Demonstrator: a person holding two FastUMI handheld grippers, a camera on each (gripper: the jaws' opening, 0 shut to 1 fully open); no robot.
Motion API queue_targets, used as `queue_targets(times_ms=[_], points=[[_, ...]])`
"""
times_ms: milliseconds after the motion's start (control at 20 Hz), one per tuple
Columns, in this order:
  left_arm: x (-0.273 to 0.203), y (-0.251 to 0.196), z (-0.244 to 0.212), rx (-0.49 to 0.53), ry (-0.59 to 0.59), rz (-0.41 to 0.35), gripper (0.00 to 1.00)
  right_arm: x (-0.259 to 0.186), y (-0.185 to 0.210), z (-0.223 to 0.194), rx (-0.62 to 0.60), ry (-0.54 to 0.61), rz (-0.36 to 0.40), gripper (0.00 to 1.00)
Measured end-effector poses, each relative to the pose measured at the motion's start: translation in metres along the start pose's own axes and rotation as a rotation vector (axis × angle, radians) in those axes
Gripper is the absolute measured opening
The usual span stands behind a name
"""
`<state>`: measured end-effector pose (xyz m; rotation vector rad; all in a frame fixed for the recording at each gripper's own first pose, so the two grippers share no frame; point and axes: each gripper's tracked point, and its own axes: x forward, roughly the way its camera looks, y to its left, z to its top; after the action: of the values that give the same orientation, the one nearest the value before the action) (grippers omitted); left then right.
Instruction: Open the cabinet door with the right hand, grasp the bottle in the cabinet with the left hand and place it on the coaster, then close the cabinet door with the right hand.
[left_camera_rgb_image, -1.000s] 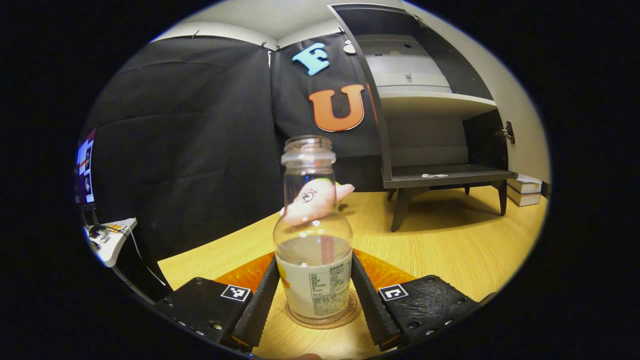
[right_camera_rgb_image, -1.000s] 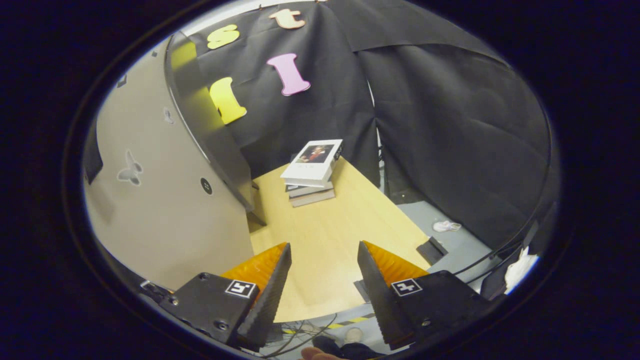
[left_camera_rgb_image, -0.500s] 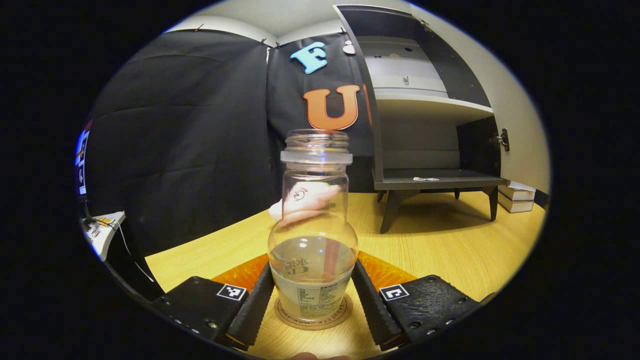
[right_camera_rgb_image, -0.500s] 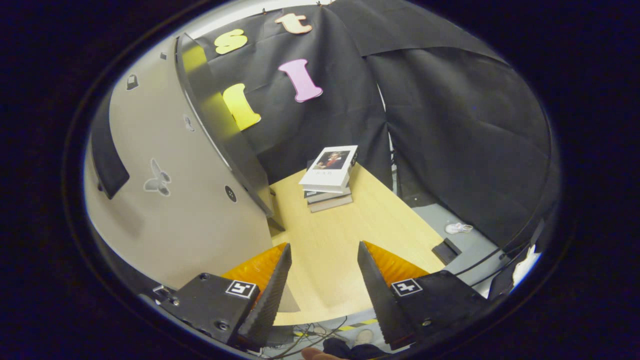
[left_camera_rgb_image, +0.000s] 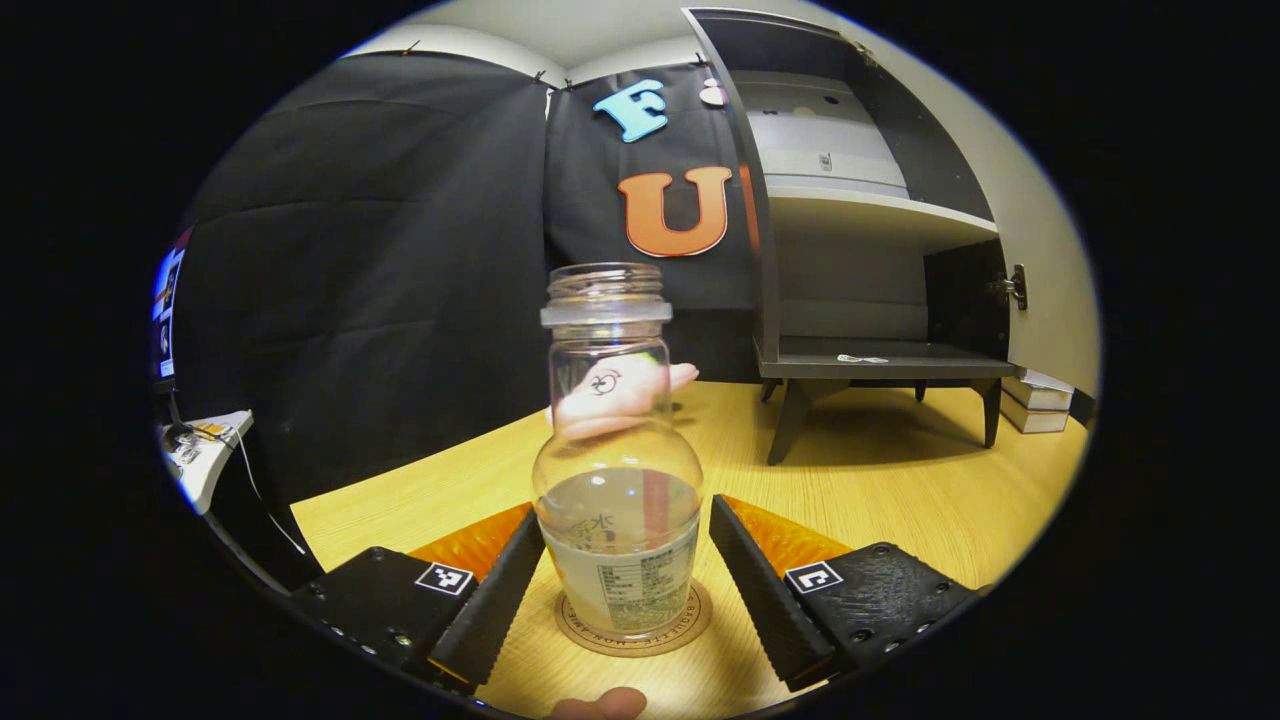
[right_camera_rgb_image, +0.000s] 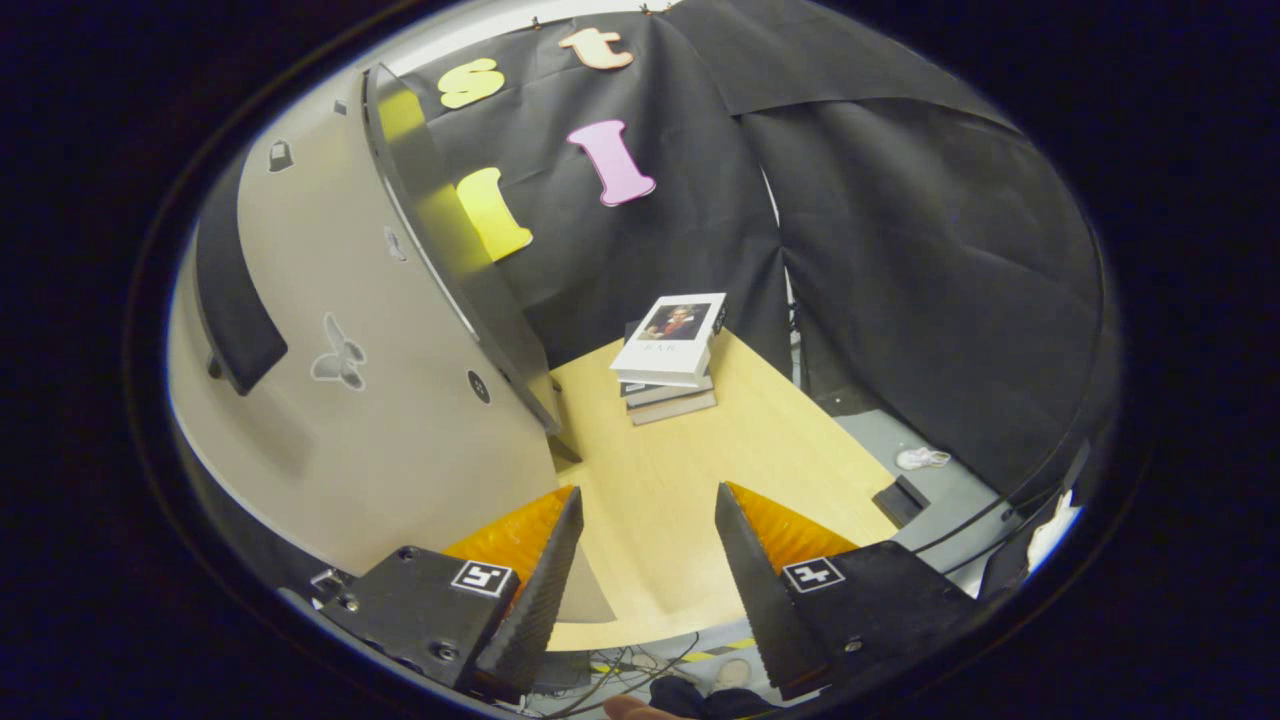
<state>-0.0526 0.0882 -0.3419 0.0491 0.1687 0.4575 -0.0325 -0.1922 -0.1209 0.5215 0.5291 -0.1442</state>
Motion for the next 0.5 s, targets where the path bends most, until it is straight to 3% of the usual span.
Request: queue_targets(times_ms=[150,500], points=[[-0.007,0.010,0.002,0.007,-0.018,0.033,0.98,0.001,0.000,0.000,-0.003,0.003,-0.004,0.84],[-0.015,0.008,0.032,0.014,-0.073,0.005,0.98,0.002,0.010,0.003,-0.006,0.006,0.036,0.80]])
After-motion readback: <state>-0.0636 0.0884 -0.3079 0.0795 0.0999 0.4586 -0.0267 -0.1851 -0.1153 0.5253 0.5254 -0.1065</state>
